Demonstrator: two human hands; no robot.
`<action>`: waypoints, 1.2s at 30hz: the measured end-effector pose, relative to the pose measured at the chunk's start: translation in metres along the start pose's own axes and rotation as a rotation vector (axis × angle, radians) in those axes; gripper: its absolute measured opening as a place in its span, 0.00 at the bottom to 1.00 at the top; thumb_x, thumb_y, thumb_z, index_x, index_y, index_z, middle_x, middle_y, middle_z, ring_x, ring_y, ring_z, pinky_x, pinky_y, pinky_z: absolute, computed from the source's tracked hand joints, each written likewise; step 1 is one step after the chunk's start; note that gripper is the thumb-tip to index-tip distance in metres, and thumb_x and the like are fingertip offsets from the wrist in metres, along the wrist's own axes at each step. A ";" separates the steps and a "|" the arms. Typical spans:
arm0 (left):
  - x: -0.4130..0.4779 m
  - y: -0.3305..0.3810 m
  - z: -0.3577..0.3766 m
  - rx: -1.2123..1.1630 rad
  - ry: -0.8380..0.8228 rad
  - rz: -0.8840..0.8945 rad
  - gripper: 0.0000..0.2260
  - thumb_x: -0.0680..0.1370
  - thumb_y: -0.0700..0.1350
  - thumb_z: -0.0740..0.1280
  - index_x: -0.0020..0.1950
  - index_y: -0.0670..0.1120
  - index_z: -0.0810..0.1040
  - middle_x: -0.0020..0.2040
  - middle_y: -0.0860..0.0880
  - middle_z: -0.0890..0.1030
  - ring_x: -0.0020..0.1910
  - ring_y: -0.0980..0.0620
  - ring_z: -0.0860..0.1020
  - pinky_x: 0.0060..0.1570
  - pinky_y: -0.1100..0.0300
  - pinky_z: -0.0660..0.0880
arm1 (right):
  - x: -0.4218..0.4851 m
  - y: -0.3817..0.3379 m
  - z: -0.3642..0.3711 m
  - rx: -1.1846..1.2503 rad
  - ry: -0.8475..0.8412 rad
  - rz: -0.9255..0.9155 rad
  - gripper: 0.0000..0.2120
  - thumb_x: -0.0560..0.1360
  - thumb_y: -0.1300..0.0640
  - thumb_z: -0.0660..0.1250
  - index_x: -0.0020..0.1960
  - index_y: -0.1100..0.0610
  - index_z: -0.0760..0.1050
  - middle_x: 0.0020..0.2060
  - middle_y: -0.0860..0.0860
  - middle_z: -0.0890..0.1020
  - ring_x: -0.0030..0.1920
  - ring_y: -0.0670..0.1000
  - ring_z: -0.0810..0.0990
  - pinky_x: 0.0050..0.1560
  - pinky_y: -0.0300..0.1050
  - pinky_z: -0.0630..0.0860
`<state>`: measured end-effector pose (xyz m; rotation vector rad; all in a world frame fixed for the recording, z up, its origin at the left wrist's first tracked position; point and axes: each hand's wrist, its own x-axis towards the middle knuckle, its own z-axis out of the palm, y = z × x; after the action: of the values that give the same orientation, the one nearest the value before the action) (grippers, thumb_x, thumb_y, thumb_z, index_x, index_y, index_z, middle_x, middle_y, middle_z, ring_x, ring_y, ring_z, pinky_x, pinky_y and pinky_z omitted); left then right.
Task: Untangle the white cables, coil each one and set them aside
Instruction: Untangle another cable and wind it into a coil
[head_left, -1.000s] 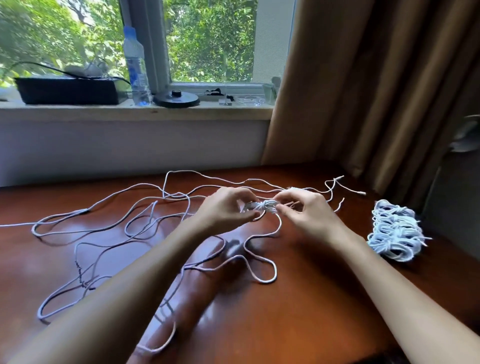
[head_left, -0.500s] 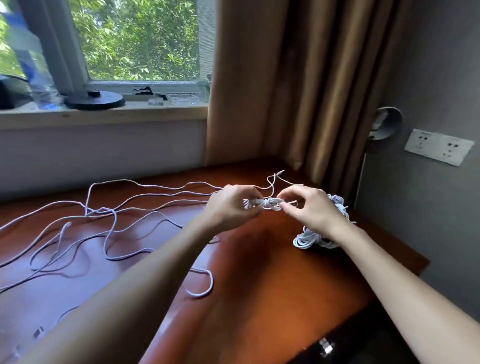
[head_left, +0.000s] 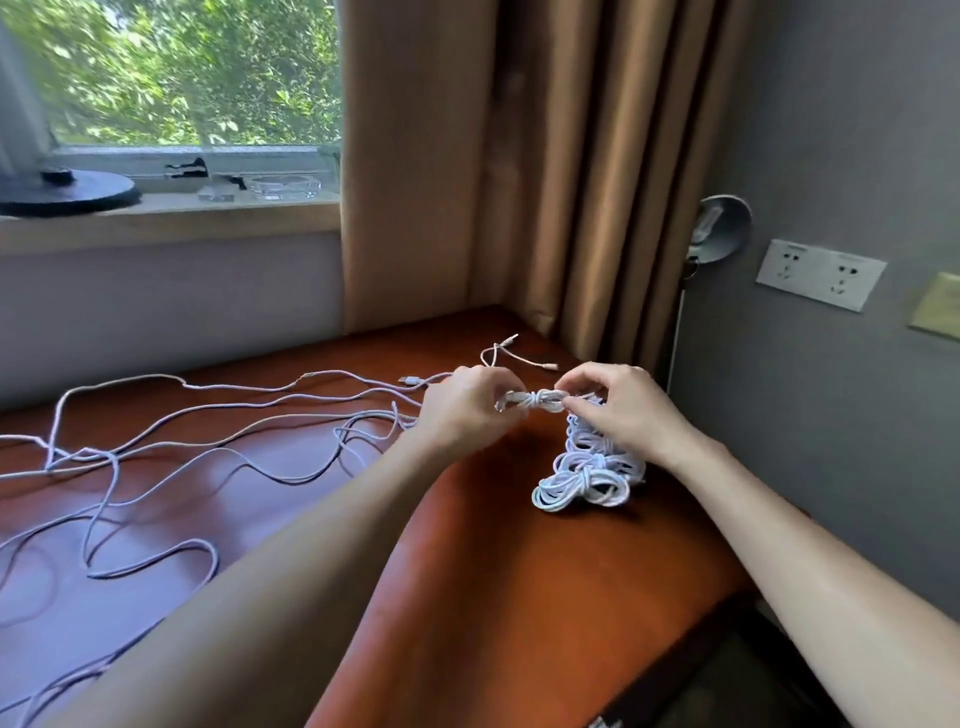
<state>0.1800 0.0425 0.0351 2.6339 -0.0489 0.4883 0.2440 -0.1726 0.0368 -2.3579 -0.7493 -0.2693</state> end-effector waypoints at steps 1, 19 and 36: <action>0.002 0.001 0.004 -0.006 -0.010 -0.002 0.10 0.74 0.60 0.71 0.52 0.59 0.81 0.44 0.59 0.82 0.49 0.55 0.80 0.48 0.54 0.78 | 0.002 0.003 0.001 -0.003 0.007 0.005 0.05 0.72 0.52 0.73 0.47 0.42 0.82 0.41 0.38 0.85 0.46 0.38 0.83 0.54 0.49 0.80; 0.021 -0.012 0.038 -0.046 -0.044 0.077 0.10 0.72 0.55 0.75 0.52 0.55 0.82 0.46 0.57 0.79 0.51 0.52 0.77 0.52 0.50 0.76 | 0.009 0.020 0.012 -0.045 -0.069 -0.009 0.05 0.77 0.48 0.69 0.50 0.47 0.83 0.45 0.42 0.83 0.48 0.43 0.80 0.54 0.48 0.78; 0.023 -0.025 0.007 0.046 -0.080 0.063 0.13 0.78 0.54 0.68 0.62 0.55 0.79 0.62 0.54 0.78 0.64 0.50 0.73 0.61 0.50 0.70 | 0.029 0.000 0.008 -0.070 -0.097 -0.022 0.10 0.78 0.53 0.67 0.58 0.51 0.82 0.53 0.45 0.83 0.53 0.45 0.80 0.59 0.46 0.76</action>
<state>0.2067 0.0628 0.0260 2.7028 -0.1474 0.4098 0.2672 -0.1542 0.0413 -2.4447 -0.8240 -0.1943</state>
